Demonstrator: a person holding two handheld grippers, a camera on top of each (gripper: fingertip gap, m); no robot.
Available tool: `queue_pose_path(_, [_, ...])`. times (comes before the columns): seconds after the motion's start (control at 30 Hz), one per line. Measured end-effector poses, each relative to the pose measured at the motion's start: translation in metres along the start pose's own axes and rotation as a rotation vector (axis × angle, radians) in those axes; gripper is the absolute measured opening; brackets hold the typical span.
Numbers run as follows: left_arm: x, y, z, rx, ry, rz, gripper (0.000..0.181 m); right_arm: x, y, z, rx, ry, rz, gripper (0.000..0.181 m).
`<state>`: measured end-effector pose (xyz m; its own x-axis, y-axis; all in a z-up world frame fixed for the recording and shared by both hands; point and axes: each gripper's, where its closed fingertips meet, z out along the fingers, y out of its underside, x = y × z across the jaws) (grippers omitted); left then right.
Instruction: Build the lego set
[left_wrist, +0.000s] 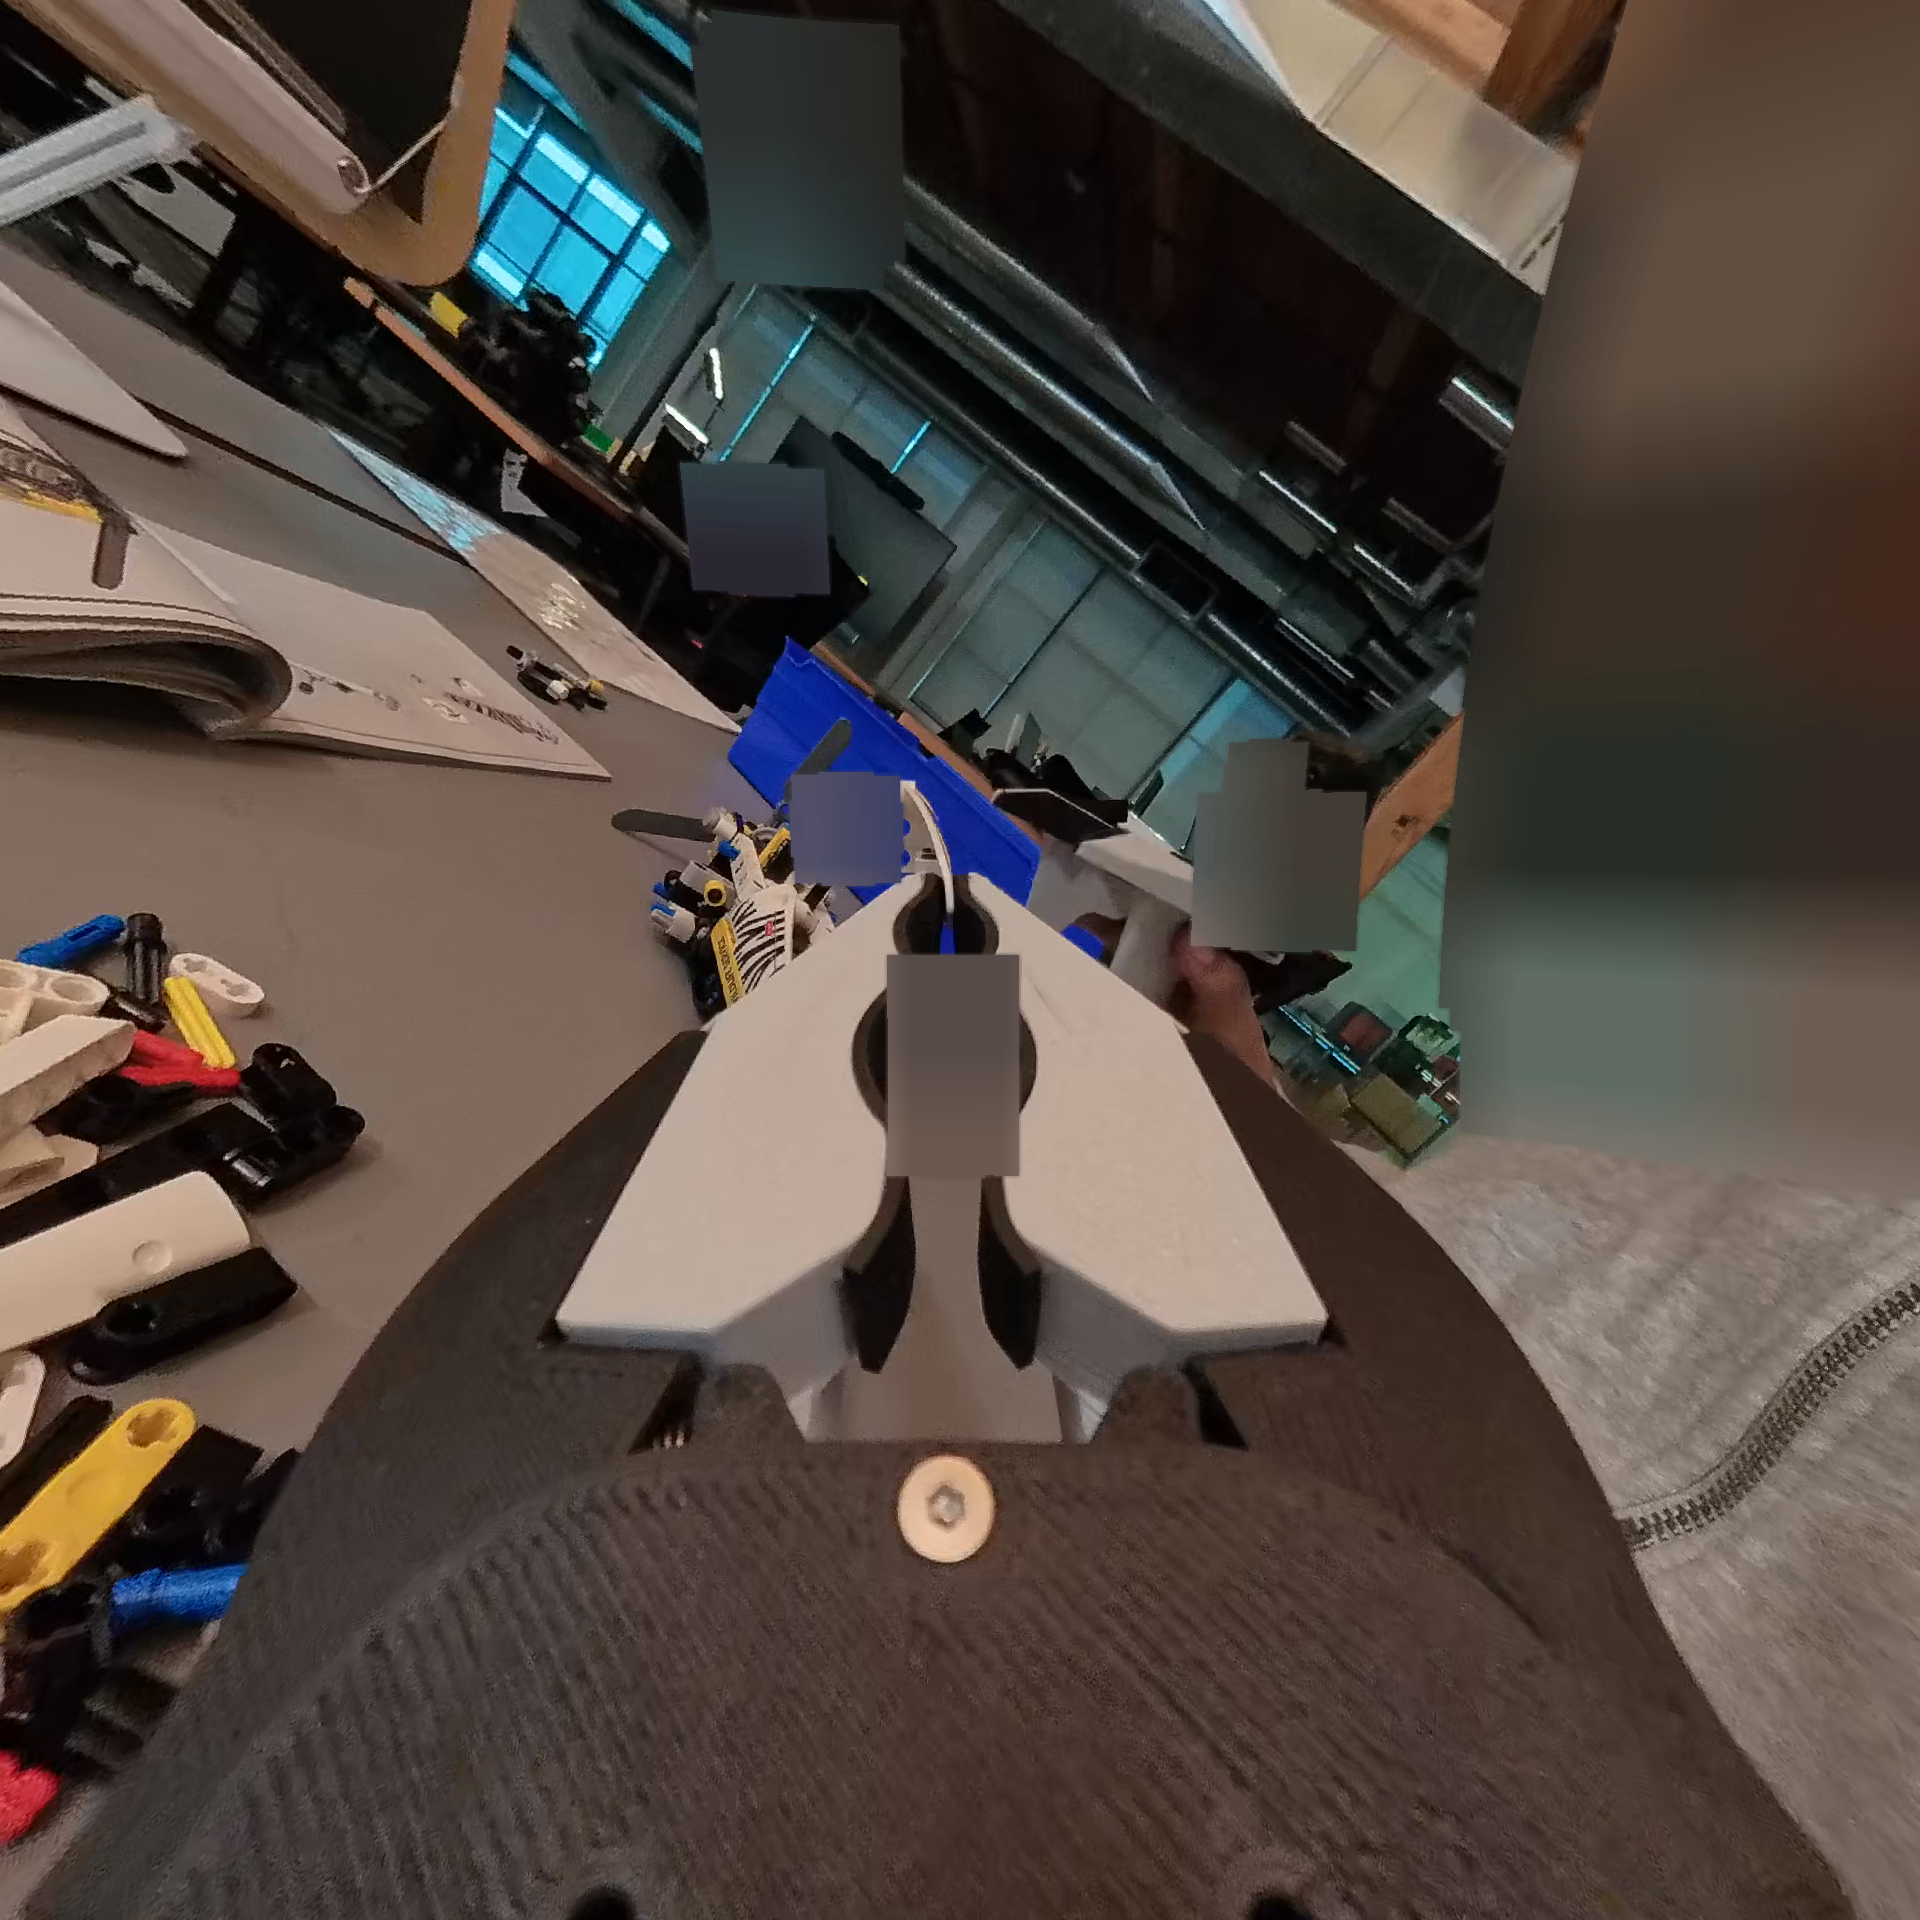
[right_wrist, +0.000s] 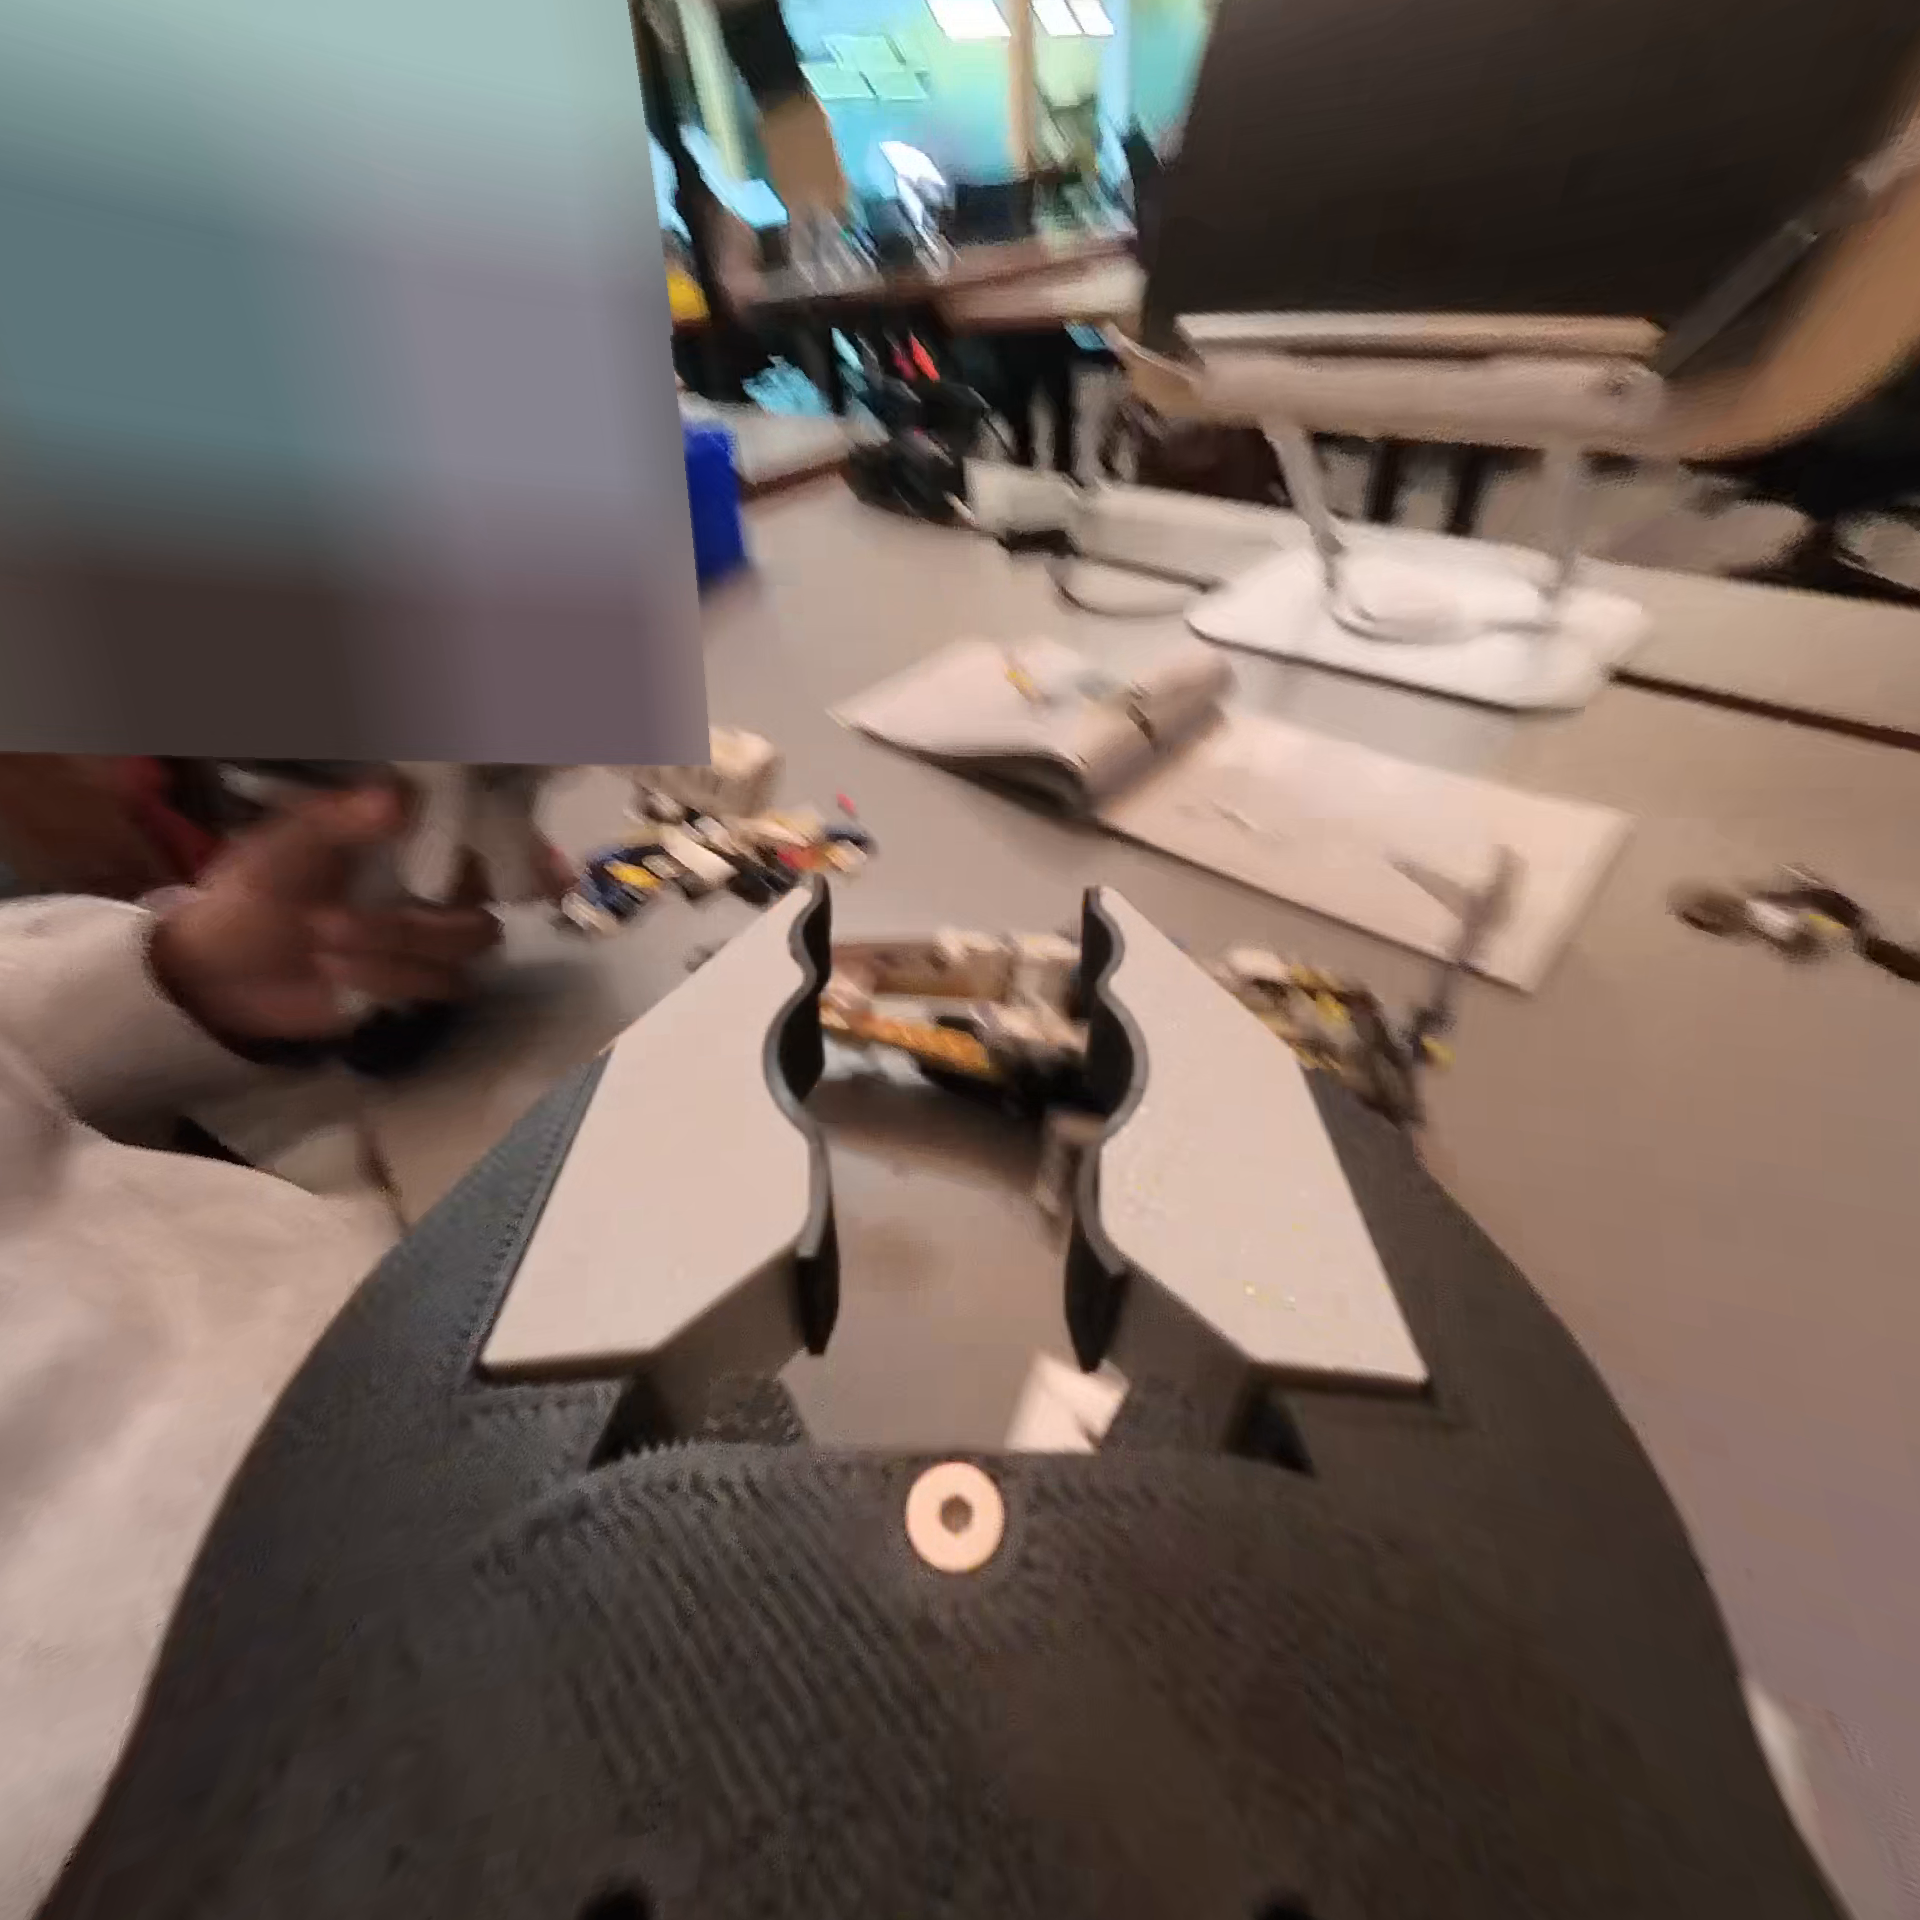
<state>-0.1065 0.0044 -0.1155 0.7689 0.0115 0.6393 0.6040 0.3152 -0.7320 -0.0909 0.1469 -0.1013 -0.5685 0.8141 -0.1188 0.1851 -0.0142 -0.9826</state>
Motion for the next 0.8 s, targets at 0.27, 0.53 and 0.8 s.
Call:
queue_pose_path(0.27, [0.013, 0.003, 0.006, 0.020, 0.063, 0.018, 0.000, -0.045, -0.009, 0.037, 0.392, -0.244, 0.351, 0.040])
queue_pose_path(0.53, [0.026, 0.010, 0.016, 0.027, 0.125, 0.031, 0.000, -0.051, 0.004, 0.041, 0.262, -0.314, 0.419, 0.026])
queue_pose_path(0.8, [0.027, 0.018, 0.022, -0.031, 0.149, -0.010, 0.000, -0.068, 0.013, 0.047, 0.193, -0.464, 0.578, 0.028])
